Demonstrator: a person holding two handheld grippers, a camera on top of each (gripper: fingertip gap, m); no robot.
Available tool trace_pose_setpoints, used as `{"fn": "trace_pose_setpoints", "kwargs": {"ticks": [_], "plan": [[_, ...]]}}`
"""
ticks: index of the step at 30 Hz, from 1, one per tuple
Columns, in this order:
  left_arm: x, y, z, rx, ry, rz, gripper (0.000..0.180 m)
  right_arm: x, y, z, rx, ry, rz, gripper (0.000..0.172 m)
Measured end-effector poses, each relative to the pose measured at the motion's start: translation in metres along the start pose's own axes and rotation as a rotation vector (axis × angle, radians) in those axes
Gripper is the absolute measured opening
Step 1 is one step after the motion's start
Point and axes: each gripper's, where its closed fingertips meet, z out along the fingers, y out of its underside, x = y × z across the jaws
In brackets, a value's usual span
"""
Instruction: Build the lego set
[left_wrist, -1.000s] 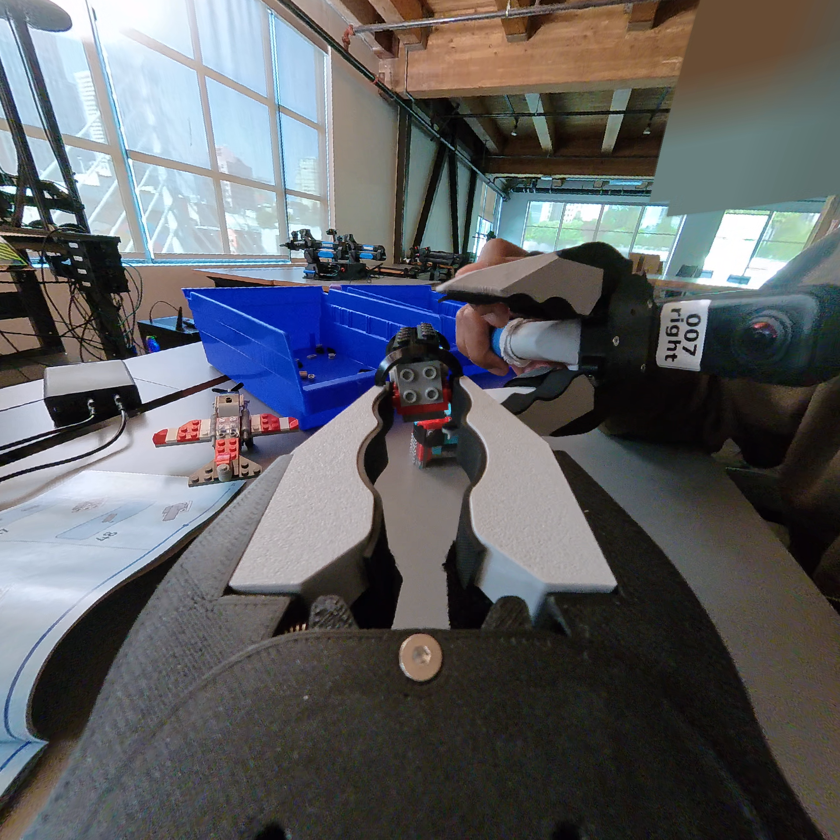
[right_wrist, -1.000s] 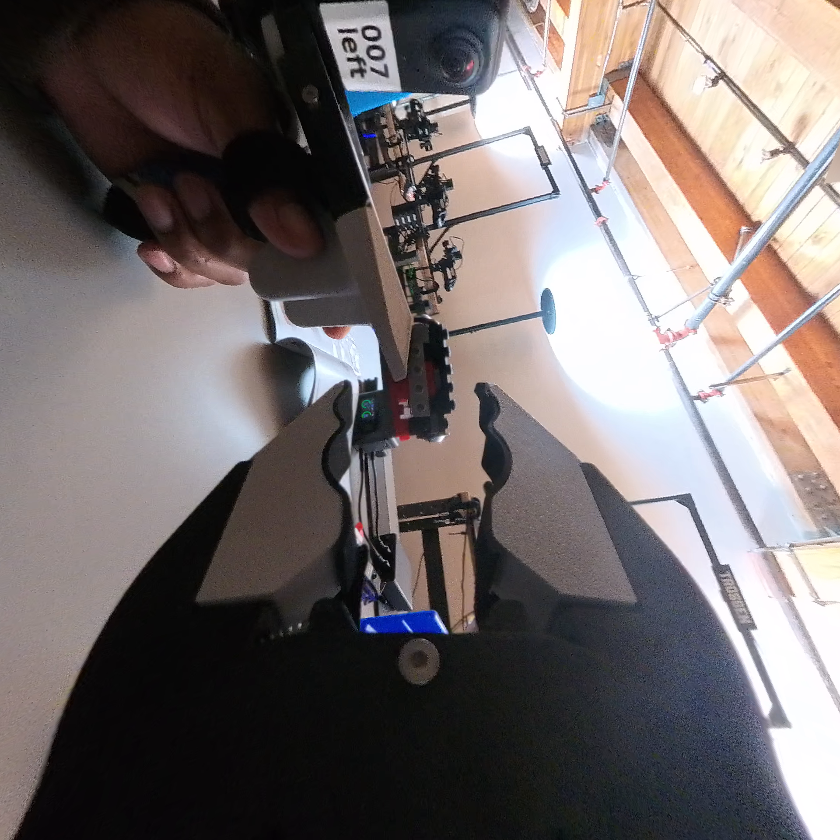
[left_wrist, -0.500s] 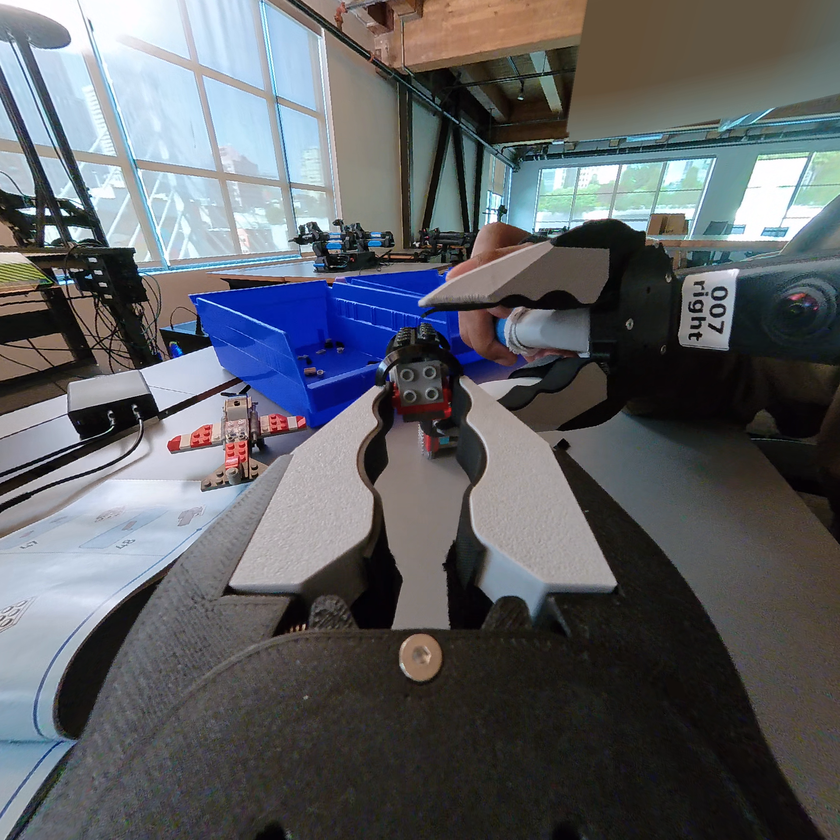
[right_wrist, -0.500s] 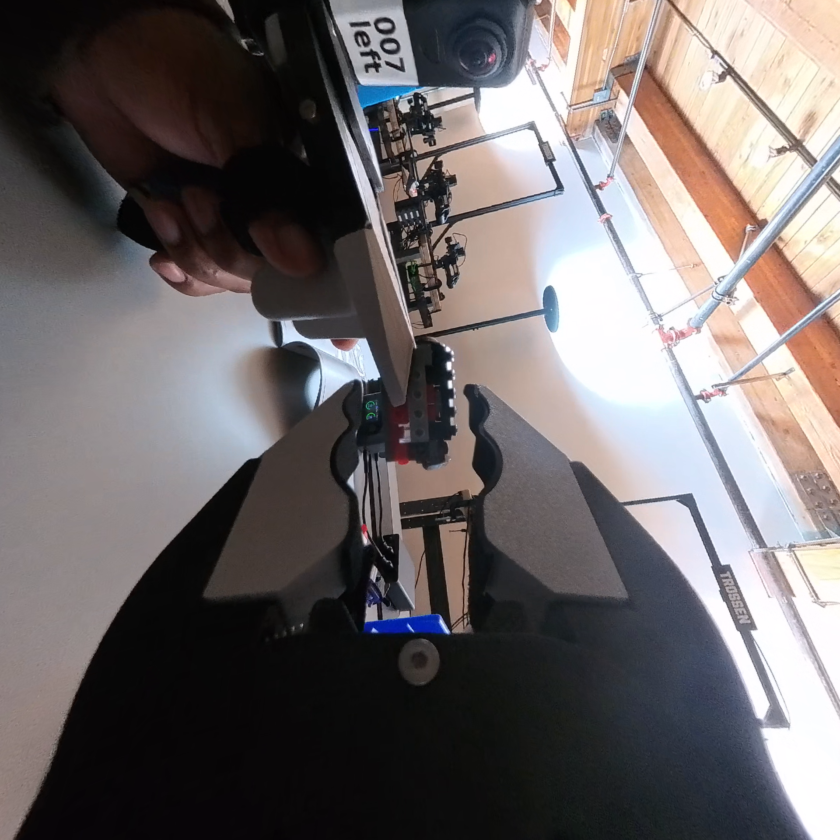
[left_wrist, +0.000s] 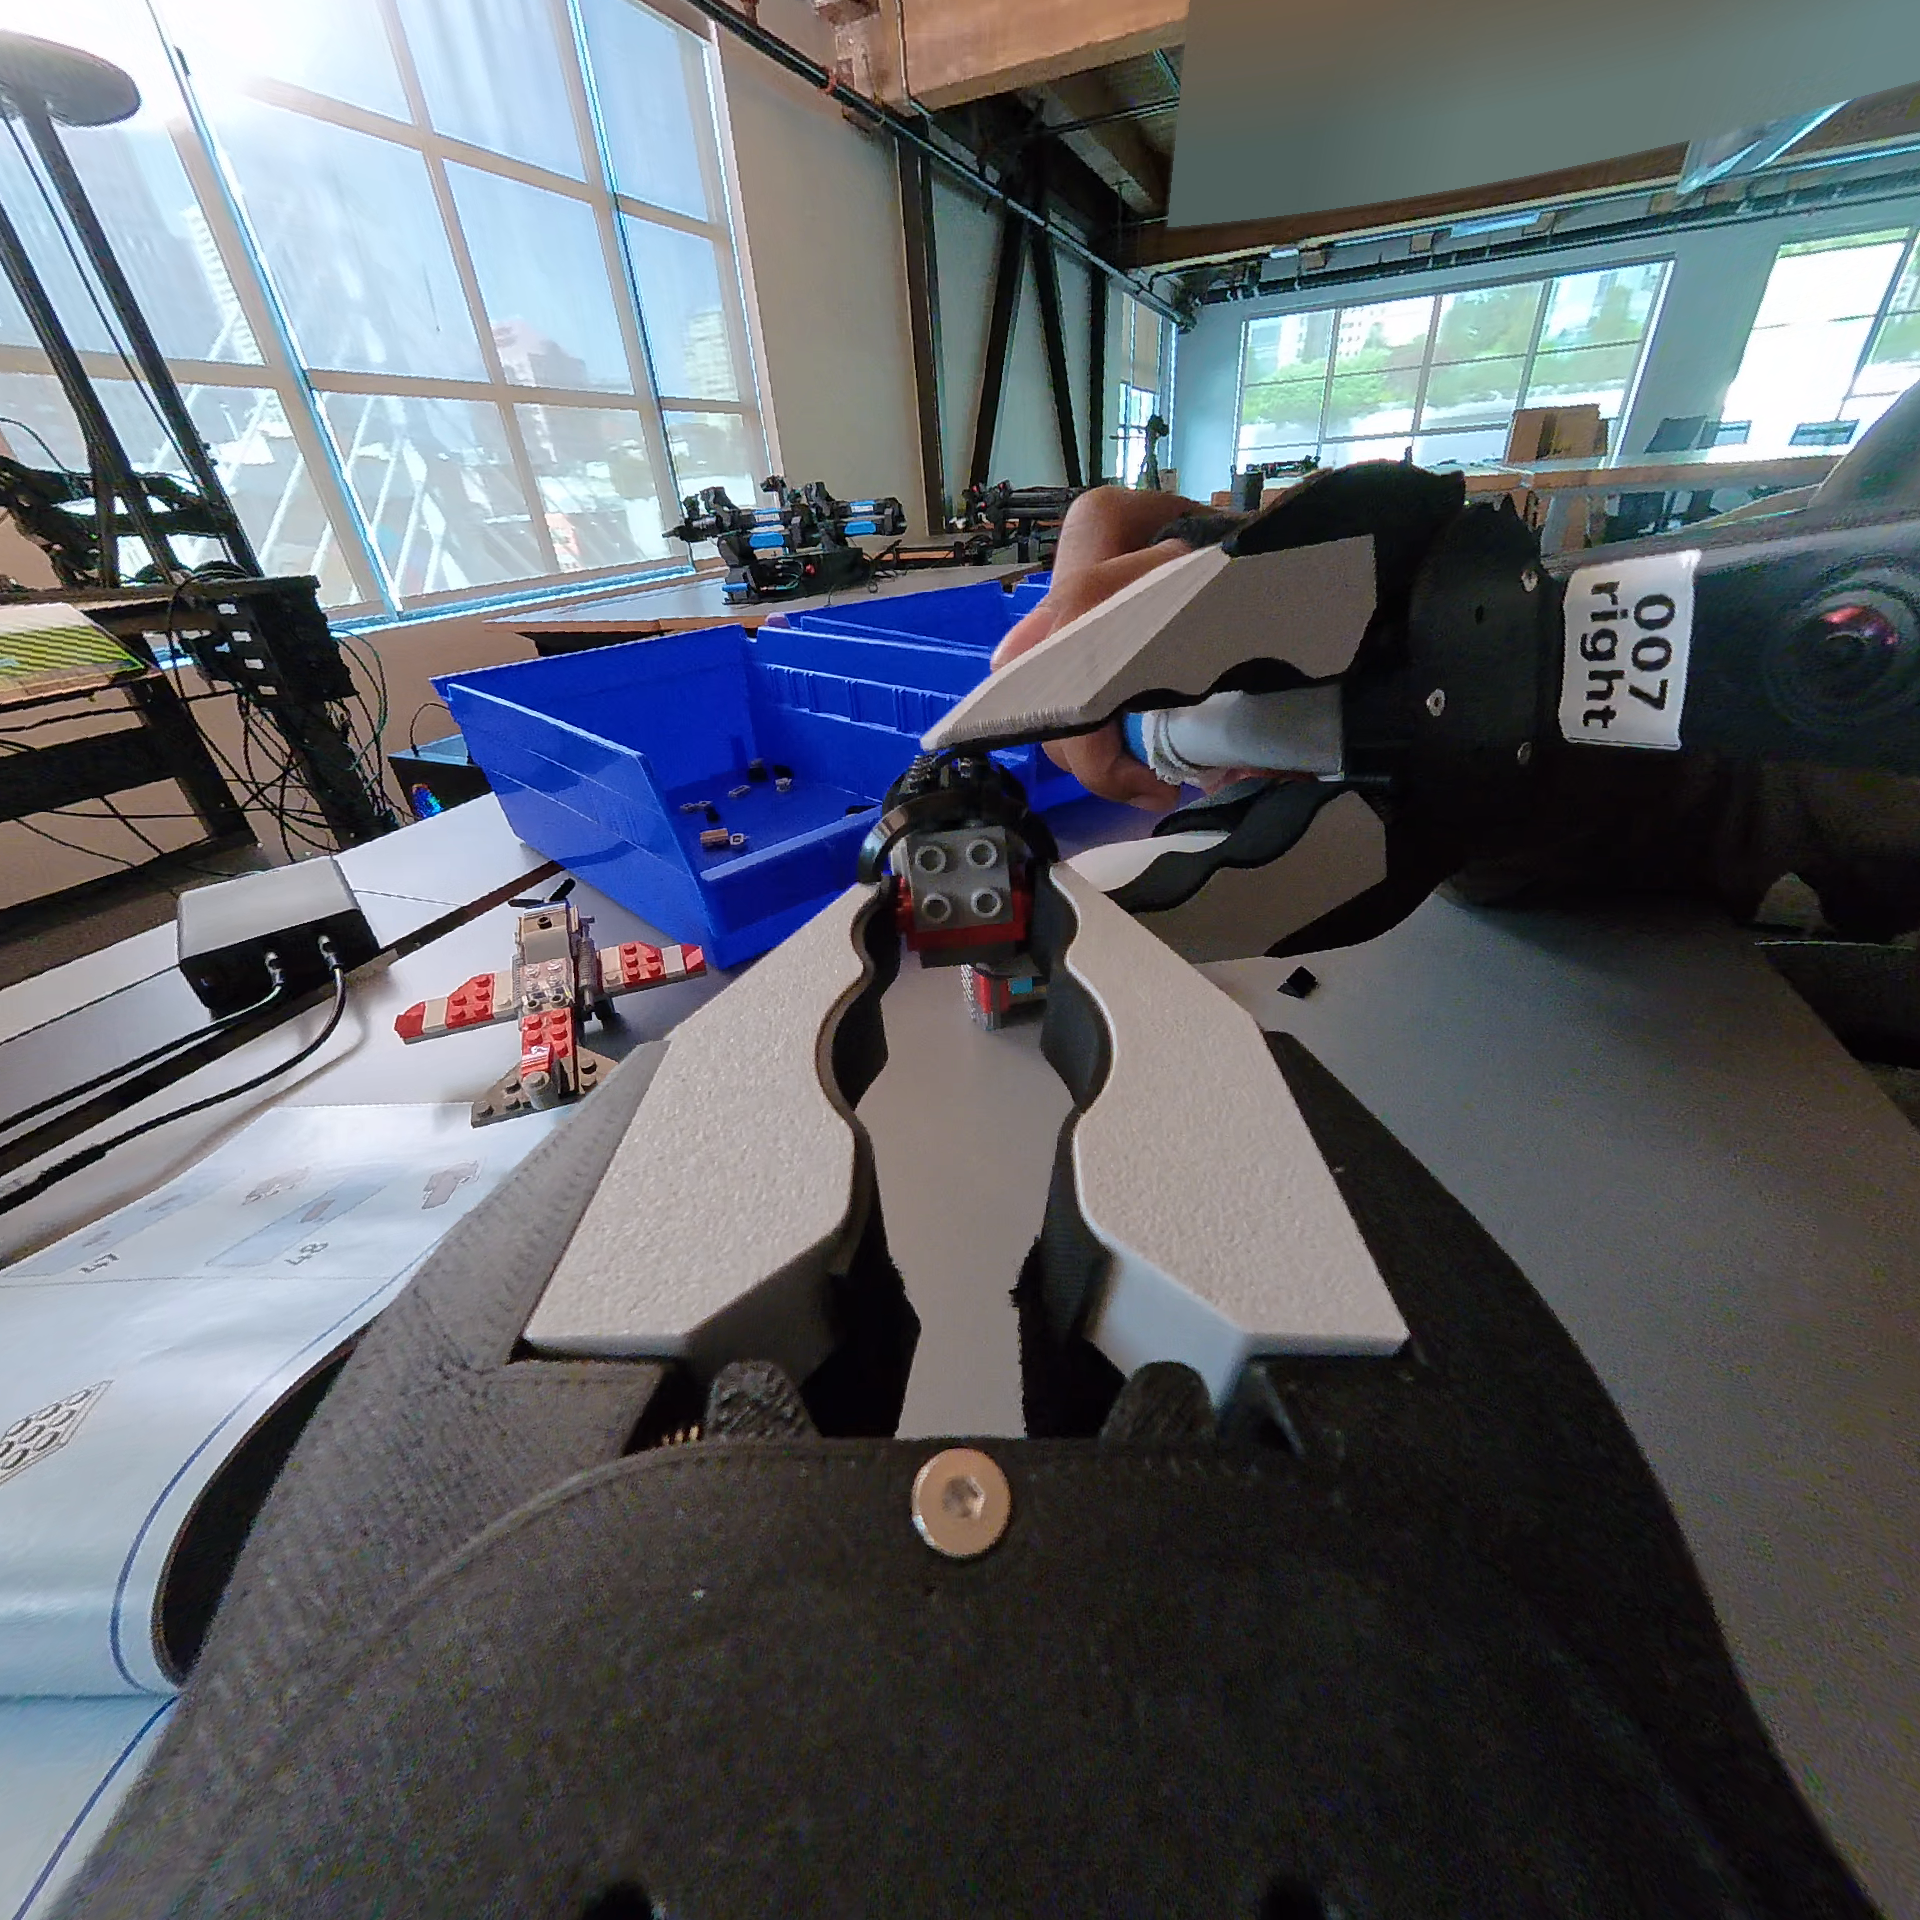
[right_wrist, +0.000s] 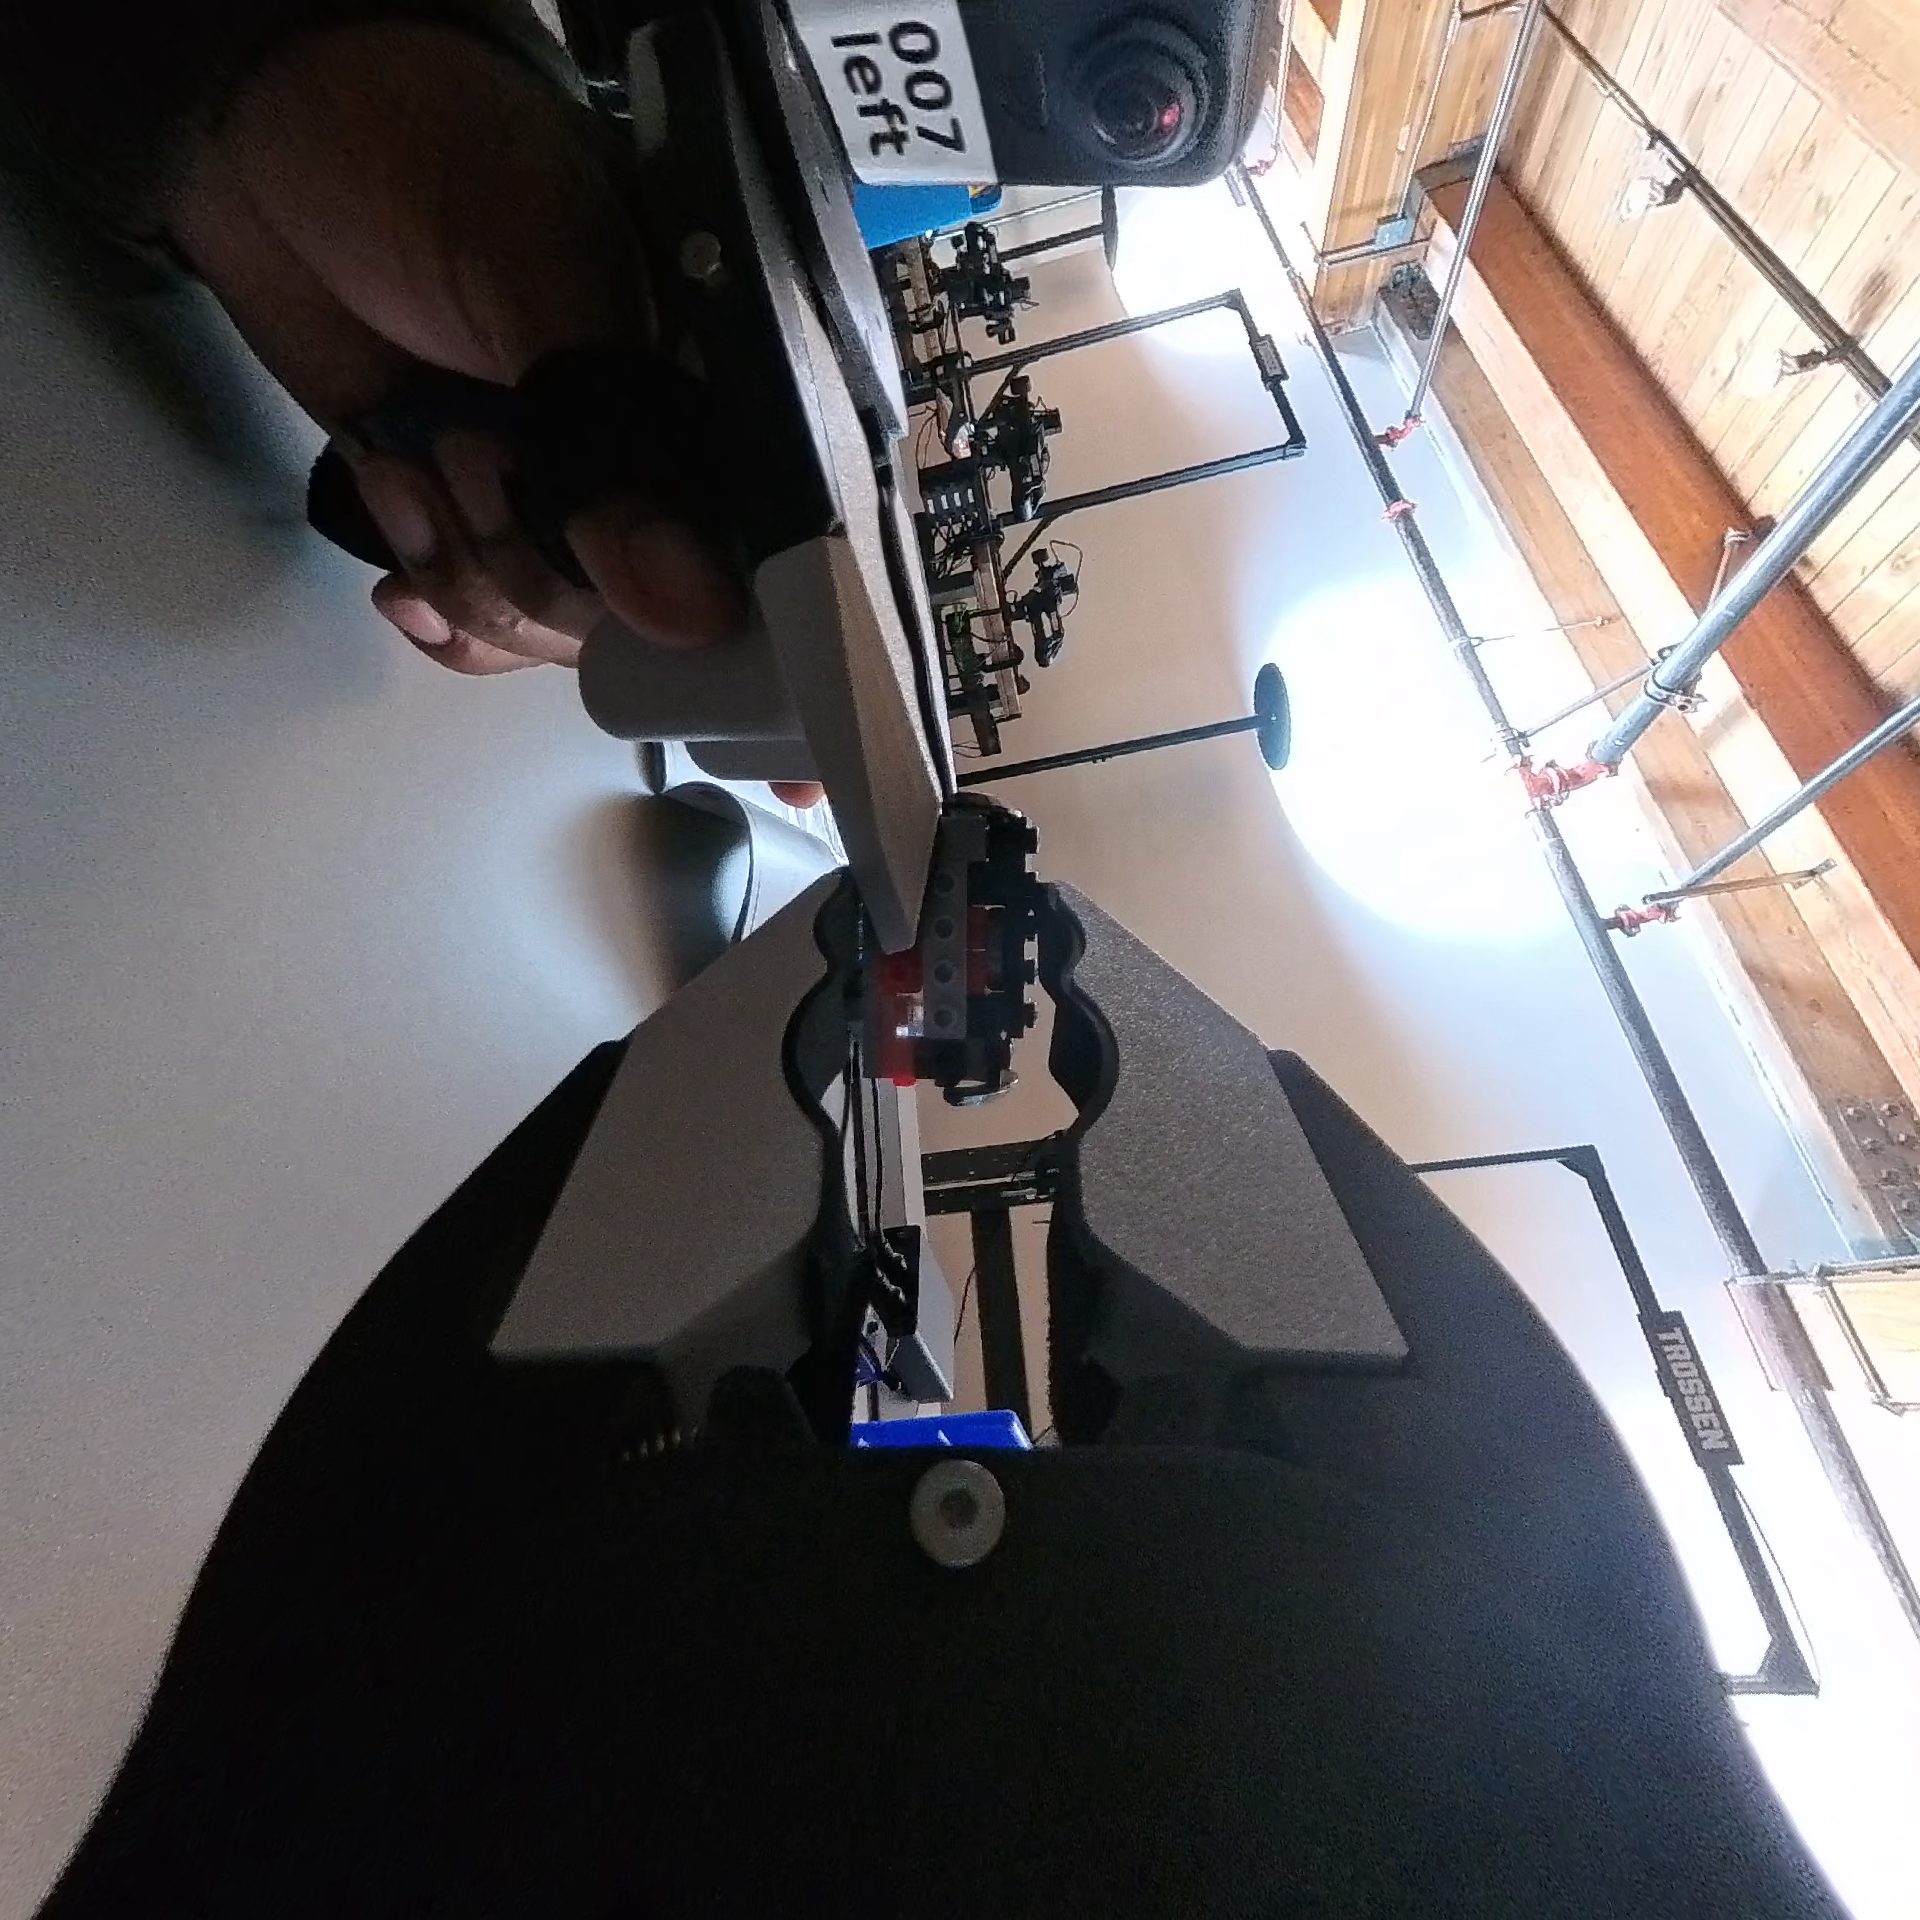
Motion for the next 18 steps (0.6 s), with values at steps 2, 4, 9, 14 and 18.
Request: {"fn": "trace_pose_setpoints", "kwargs": {"ticks": [2, 4, 9, 14, 18], "plan": [[0.0002, 0.0002, 0.0001, -0.001, 0.000, 0.001, 0.025, -0.0003, -0.0002, -0.0002, 0.003, 0.000, 0.001, 0.035], [0.0003, 0.0007, 0.0002, -0.006, -0.002, 0.005, 0.025, -0.0009, 0.0000, -0.0004, 0.007, -0.005, 0.007, 0.035], [0.0006, 0.0021, 0.0004, -0.014, -0.005, 0.015, 0.025, -0.0029, 0.0000, -0.0011, 0.017, -0.025, 0.023, 0.035], [0.0001, 0.0044, 0.0009, -0.025, -0.010, 0.019, 0.025, -0.0050, 0.0009, -0.0013, 0.017, -0.042, 0.011, 0.035], [0.0003, 0.0044, 0.0012, -0.028, -0.014, 0.027, 0.025, -0.0046, 0.0009, -0.0018, 0.017, -0.045, -0.009, 0.035]]}}
